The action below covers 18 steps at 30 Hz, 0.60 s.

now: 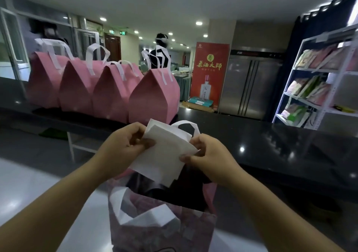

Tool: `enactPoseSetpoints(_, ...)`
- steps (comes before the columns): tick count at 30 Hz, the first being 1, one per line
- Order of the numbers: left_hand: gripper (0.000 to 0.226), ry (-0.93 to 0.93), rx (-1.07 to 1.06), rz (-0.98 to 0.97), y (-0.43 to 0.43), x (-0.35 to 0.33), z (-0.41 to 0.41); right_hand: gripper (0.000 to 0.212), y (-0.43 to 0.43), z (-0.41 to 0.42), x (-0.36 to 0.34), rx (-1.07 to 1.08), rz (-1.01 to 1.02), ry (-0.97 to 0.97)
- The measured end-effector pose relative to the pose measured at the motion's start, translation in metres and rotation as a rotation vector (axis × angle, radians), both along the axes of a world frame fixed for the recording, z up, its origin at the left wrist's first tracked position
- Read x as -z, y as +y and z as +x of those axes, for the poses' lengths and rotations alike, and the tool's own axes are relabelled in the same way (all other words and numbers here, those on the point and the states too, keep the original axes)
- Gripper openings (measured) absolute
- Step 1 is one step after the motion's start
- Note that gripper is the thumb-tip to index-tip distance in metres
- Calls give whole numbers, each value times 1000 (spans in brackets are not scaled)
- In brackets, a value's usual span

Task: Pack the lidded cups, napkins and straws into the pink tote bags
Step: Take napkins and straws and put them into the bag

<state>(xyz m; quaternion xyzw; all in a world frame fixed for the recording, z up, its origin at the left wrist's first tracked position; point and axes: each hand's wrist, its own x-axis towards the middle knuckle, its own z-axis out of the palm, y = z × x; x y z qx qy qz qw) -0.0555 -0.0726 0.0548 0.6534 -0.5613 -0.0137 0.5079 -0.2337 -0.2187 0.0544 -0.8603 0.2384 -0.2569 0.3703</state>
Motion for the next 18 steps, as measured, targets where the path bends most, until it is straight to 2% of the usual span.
enactPoseSetpoints(4,31,64,106,-21,-2,1,9,18,9,2,-3,15,190,-187)
enactPoseSetpoints(7,30,76,114,38,2,8,21,19,16,3,-2,26,196,-230)
enactPoseSetpoints(10,11,-50,84,89,7,17,35,10,19,4,-1,66,-27,-126)
enactPoseSetpoints(15,27,-233,7,181,12,30,51,5,20,12,0,135,-455,142)
enactPoseSetpoints(18,30,-240,14,204,14,32,52,16,25,24,3,147,-648,365)
